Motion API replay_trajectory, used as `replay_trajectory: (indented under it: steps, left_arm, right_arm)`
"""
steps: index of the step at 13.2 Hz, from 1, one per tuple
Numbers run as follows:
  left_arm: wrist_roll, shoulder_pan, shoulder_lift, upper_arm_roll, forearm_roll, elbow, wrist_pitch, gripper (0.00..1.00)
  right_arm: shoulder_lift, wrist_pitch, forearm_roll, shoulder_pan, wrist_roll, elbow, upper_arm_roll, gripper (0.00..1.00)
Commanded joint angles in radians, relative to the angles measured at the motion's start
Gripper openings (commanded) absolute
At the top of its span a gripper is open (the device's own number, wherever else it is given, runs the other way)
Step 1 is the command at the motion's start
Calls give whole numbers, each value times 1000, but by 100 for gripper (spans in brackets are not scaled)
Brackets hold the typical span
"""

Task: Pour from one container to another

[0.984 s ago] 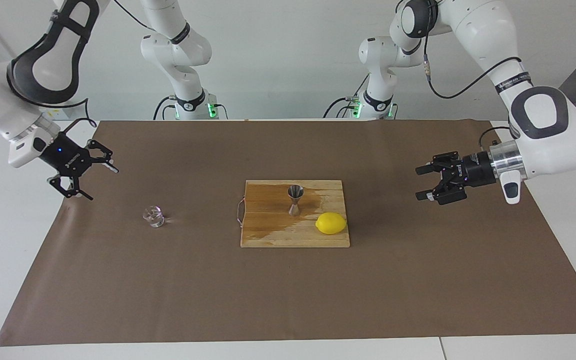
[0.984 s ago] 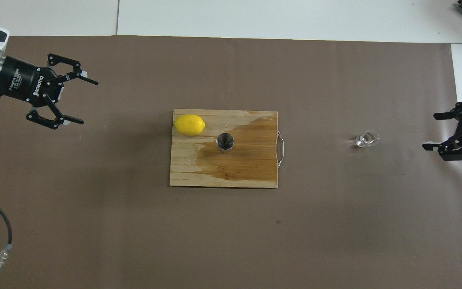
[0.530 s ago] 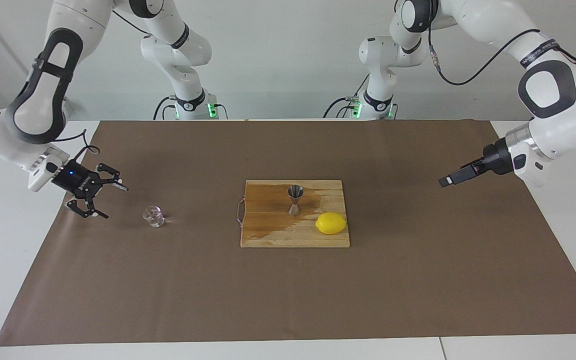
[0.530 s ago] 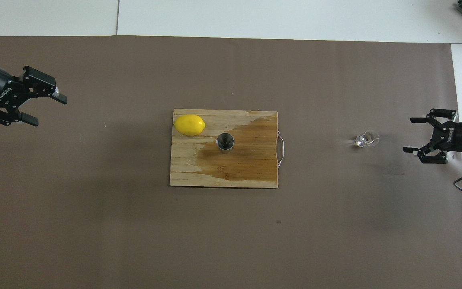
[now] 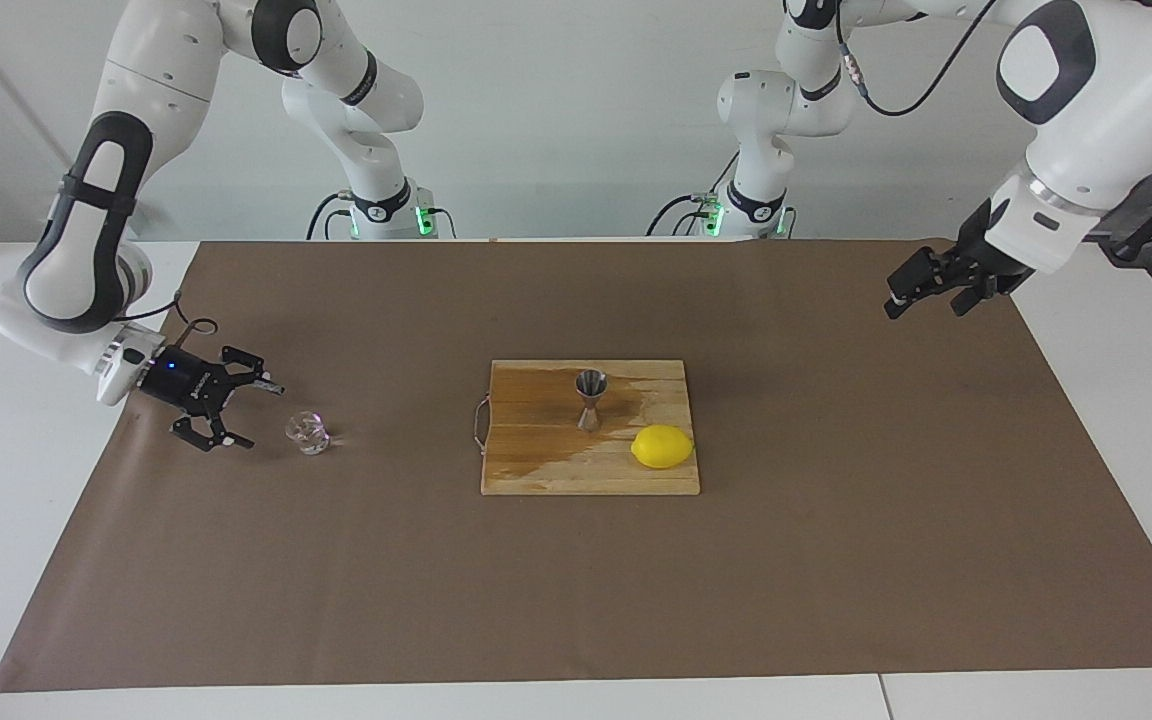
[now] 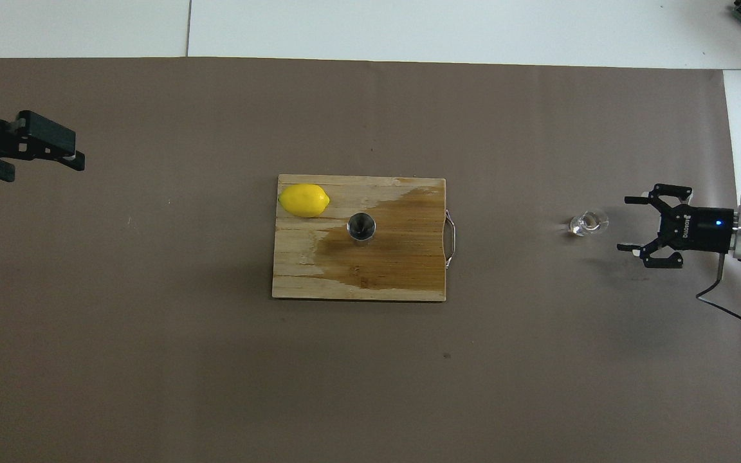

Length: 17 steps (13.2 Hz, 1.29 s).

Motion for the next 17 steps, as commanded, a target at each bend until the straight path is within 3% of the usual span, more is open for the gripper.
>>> replay_trajectory:
  steps: [1, 7, 9, 12, 17]
  left_arm:
    - [16, 1, -33, 10, 21, -24, 22, 100]
    - [82, 39, -131, -5, 68, -120, -80, 100]
    - [82, 140, -130, -111, 71, -120, -125, 100]
    - [76, 179, -131, -171, 77, -128, -125, 100]
    - [71, 165, -188, -183, 103, -272, -47, 100]
  right_arm:
    - [49, -30, 45, -3, -19, 51, -4, 100]
    - [50, -35, 47, 15, -16, 24, -1, 100]
    - [49, -33, 47, 28, -14, 7, 3, 100]
    - [46, -39, 47, 31, -11, -3, 9, 100]
    - [46, -35, 59, 40, 15, 0, 23, 100]
